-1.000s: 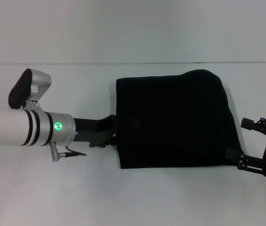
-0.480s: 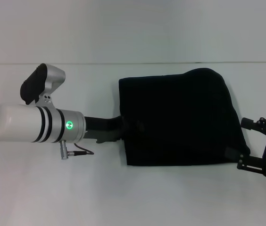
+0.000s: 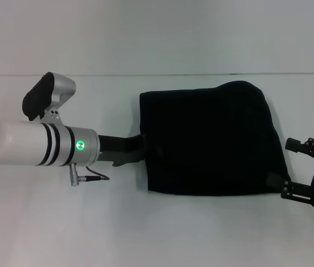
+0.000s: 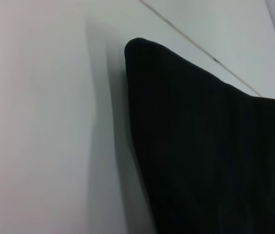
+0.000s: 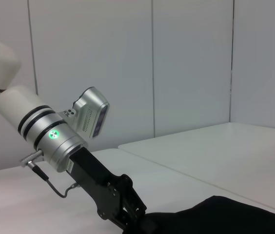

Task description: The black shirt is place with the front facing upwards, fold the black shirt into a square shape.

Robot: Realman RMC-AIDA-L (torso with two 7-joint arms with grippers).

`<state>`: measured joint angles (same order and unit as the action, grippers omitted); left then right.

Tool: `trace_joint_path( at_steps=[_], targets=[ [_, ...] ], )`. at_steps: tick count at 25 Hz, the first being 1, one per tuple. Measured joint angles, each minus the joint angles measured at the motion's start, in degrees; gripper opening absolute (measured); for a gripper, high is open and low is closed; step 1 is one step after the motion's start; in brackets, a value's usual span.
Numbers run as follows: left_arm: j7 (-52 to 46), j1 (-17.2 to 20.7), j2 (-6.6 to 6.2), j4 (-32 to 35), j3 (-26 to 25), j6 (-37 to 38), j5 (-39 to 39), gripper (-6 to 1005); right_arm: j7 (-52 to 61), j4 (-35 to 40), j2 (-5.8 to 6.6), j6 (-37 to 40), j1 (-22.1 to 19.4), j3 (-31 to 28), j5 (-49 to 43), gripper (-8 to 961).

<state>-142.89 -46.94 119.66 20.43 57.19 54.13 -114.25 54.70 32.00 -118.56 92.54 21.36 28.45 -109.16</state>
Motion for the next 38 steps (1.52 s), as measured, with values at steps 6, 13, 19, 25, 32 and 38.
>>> trace_joint_path(
  at_steps=[6,13,19,25,32,38],
  targets=[
    [0.35,2.24,-1.78,1.3,-1.47,2.26,0.44,165,0.05,0.0,-0.04,-0.09,0.33,-0.28,0.32,945],
    [4.21,9.21,-5.2,3.99,-9.58,9.66,0.57,149,0.06,-0.02,-0.14,-1.62,0.72,-1.21,0.35,944],
    [7.99,12.63,-6.02,4.27,-14.08,13.76,0.31,148,-0.04,-0.77,-0.49,-3.71,1.18,-1.31,0.17,945],
    [9.74,11.7,-5.61,3.96,-13.59,13.03,-0.08,146,-0.31,-0.89,-0.66,-3.81,1.38,-1.31,0.18,944],
    [13.28,12.47,-5.65,4.49,-14.29,12.62,0.23,199,-0.42,-0.88,-0.75,-3.83,1.41,-1.29,0.15,944],
    [22.0,14.88,-6.01,7.36,-16.37,17.34,0.45,400,-0.5,-0.88,-0.88,-4.83,1.51,-1.62,0.37,945]
  ],
)
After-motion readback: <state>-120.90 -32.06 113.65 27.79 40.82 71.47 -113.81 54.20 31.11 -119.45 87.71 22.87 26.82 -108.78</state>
